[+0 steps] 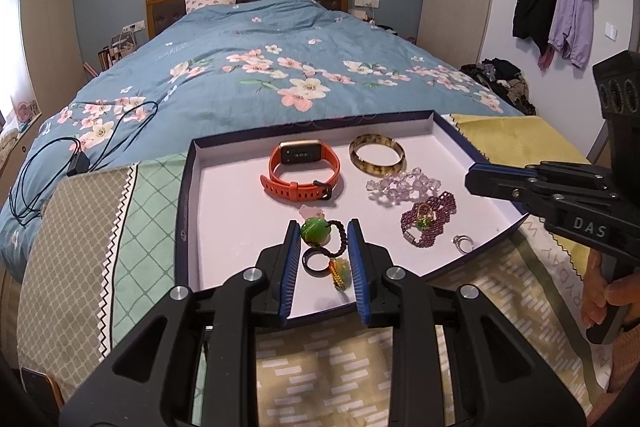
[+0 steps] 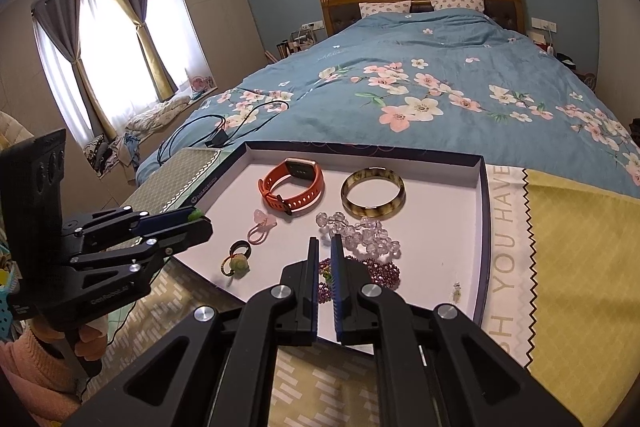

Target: Organize jewelry

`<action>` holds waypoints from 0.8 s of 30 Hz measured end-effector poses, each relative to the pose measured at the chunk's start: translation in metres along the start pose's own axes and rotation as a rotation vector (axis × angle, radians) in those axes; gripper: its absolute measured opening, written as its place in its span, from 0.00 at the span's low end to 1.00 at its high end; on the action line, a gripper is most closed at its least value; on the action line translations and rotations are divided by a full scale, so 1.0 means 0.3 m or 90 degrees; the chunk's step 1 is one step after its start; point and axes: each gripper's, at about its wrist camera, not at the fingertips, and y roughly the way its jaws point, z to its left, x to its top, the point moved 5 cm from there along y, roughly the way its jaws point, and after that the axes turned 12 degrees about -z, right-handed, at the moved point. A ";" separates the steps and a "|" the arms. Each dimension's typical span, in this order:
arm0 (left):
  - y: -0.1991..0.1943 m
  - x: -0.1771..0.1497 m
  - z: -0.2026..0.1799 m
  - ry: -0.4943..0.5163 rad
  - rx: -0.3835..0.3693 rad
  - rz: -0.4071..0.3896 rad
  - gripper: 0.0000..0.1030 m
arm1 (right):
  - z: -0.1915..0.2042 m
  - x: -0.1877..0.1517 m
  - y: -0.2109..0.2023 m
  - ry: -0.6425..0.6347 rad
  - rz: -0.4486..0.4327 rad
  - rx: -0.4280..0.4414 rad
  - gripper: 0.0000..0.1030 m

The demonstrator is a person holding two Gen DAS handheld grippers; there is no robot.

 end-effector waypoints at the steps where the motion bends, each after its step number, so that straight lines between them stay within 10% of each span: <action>1: 0.009 -0.007 0.004 -0.002 0.002 0.006 0.23 | -0.001 -0.003 0.002 0.002 0.001 0.001 0.05; 12: 0.069 -0.046 0.021 -0.022 0.002 0.042 0.26 | -0.003 -0.024 0.004 0.011 0.007 -0.001 0.17; 24: -0.012 -0.035 0.021 -0.033 -0.003 0.003 0.53 | -0.005 -0.037 -0.032 0.017 -0.006 -0.011 0.39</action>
